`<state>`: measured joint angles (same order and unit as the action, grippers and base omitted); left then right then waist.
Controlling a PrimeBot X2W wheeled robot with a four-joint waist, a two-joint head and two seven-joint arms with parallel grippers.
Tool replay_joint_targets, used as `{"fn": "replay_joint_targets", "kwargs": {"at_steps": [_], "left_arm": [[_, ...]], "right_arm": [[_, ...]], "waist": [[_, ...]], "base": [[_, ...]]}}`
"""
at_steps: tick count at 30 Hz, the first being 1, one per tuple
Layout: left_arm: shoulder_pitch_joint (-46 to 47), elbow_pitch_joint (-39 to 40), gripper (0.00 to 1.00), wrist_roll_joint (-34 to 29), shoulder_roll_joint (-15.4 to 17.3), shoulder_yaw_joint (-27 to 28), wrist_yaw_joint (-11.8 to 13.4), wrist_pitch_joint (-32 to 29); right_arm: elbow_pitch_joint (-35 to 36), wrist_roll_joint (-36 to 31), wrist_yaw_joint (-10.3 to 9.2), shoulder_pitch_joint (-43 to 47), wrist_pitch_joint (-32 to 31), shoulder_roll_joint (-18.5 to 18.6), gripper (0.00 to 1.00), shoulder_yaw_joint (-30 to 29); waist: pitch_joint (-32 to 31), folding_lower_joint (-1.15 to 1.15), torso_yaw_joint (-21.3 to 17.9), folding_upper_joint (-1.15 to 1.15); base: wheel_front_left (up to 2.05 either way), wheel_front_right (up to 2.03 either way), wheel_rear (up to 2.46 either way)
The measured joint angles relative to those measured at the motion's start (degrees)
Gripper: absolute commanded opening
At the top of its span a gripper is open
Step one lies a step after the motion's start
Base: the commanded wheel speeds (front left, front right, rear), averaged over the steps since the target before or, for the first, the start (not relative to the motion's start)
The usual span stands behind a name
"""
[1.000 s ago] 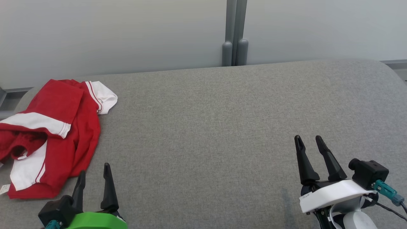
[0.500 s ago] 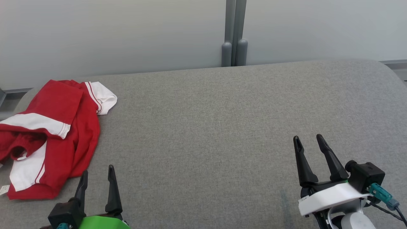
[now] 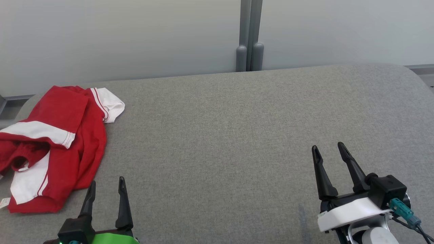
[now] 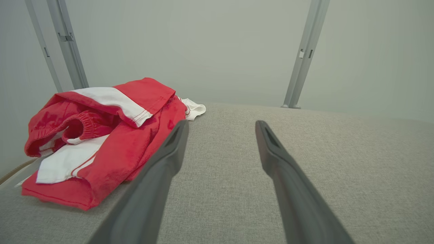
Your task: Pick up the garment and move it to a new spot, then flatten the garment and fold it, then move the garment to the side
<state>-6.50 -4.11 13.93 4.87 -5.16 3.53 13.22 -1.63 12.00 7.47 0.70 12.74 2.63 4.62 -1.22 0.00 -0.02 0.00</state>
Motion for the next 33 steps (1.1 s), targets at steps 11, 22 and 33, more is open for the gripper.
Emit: {"fn": "replay_joint_targets", "kwargs": {"at_steps": [11, 22, 33], "left_arm": [[-0.69, -0.16, 1.00, -3.20, -0.29, -0.32, 0.10, 1.04], [-0.91, -0.67, 1.00, -5.57, -0.25, -0.77, 0.77, 1.81], [-0.91, -1.19, 1.00, -5.38, -0.15, -1.05, 1.03, 1.81]], "right_arm": [[-1.43, -2.77, 0.01, 0.02, 1.51, 0.07, 1.00, 0.41], [-1.88, -5.16, 0.01, 0.02, 2.32, 0.10, 1.00, 0.88], [-2.18, -4.94, 0.01, -0.04, 2.32, 0.11, 1.00, 0.78]], "waist": [[-0.23, 0.00, -0.05, 0.00], [-0.27, 0.00, -0.08, 0.00], [-0.25, 0.00, -0.07, 0.00]], "base": [[0.00, 0.00, 0.00], [0.00, 0.00, 0.00], [0.00, 0.00, 0.00]]}}
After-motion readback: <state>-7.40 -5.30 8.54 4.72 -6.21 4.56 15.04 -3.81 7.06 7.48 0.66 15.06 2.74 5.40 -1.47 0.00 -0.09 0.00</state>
